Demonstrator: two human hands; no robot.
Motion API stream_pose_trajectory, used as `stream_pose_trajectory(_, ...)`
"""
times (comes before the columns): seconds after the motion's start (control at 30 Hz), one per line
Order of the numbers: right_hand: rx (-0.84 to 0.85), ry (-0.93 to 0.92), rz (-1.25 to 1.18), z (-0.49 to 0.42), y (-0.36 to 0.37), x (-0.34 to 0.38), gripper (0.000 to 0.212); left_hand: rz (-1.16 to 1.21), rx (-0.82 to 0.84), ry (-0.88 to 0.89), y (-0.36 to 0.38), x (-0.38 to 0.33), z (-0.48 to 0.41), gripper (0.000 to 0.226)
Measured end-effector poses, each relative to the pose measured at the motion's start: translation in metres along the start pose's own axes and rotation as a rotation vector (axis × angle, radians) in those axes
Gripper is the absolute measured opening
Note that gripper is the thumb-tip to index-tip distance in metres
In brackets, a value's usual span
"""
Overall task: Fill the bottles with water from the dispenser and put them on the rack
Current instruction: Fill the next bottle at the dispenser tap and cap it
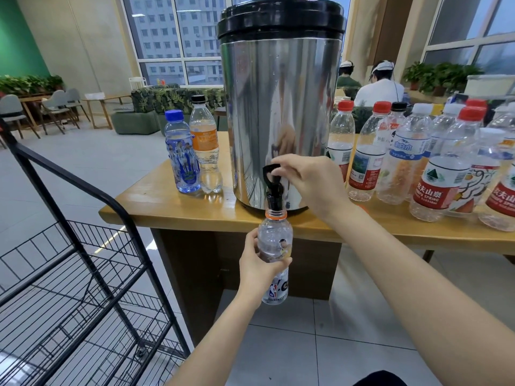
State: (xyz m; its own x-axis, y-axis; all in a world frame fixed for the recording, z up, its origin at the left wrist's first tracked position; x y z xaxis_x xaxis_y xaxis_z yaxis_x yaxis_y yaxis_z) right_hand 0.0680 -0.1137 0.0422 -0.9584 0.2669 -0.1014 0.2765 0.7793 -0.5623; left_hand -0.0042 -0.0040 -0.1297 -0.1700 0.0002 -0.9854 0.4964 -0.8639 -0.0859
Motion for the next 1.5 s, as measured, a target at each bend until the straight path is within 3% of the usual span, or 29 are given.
stream_pose_trajectory(0.1,-0.037,0.188,-0.030,0.039,-0.012,-0.022,0.026,0.007,0.003,-0.009,0.002,0.000,0.000,0.081)
stream_pose_trajectory(0.17,0.002,0.425,0.019,0.070,-0.017,-0.047,0.025,0.014,0.000,-0.017,0.003,0.001,0.001,0.081)
stream_pose_trajectory(0.23,0.158,0.690,0.119,0.096,-0.021,-0.070,0.033,0.011,-0.004,-0.032,0.003,0.003,0.002,0.081)
stream_pose_trajectory(0.3,0.439,0.795,0.220,0.113,-0.023,-0.082,0.051,0.001,-0.007,-0.049,0.005,0.006,0.004,0.081)
stream_pose_trajectory(0.37,0.617,0.778,0.208,0.121,-0.021,-0.088,0.056,-0.016,-0.007,-0.064,0.007,0.010,0.006,0.081)
stream_pose_trajectory(0.43,0.678,0.753,0.173,0.127,-0.016,-0.093,0.052,-0.031,0.001,-0.073,0.008,0.014,0.010,0.081)
stream_pose_trajectory(0.63,0.624,0.710,0.084,0.126,-0.014,-0.098,0.039,-0.108,0.069,-0.046,0.012,0.018,0.024,0.079)
stream_pose_trajectory(0.8,0.573,0.461,-0.452,0.100,-0.033,-0.053,0.042,-0.159,0.120,-0.008,0.013,0.014,0.037,0.078)
stream_pose_trajectory(0.9,0.657,0.328,-0.648,0.084,-0.043,-0.025,0.040,-0.202,0.148,0.018,0.015,0.011,0.045,0.080)
stream_pose_trajectory(1.2,0.764,0.099,-0.550,0.074,-0.055,-0.001,0.041,-0.247,0.191,0.081,0.009,0.001,0.066,0.075)
stream_pose_trajectory(1.5,0.875,0.080,-0.399,0.063,-0.058,0.012,0.038,-0.224,0.194,0.101,0.003,-0.002,0.079,0.074)
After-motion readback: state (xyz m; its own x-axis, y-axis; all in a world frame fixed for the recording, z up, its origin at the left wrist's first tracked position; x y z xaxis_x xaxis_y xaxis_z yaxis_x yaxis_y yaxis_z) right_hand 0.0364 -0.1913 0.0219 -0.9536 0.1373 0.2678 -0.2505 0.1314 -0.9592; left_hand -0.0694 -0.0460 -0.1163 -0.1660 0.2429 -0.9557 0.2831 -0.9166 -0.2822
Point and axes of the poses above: each hand's wrist, its own z-axis away from the middle knuckle, its own y-axis out of the palm, x = y × z, the point moved 2 cm from there along -z, towards the middle knuckle, and after that the axes turned 15 degrees about -y, right-handed, at the moved point
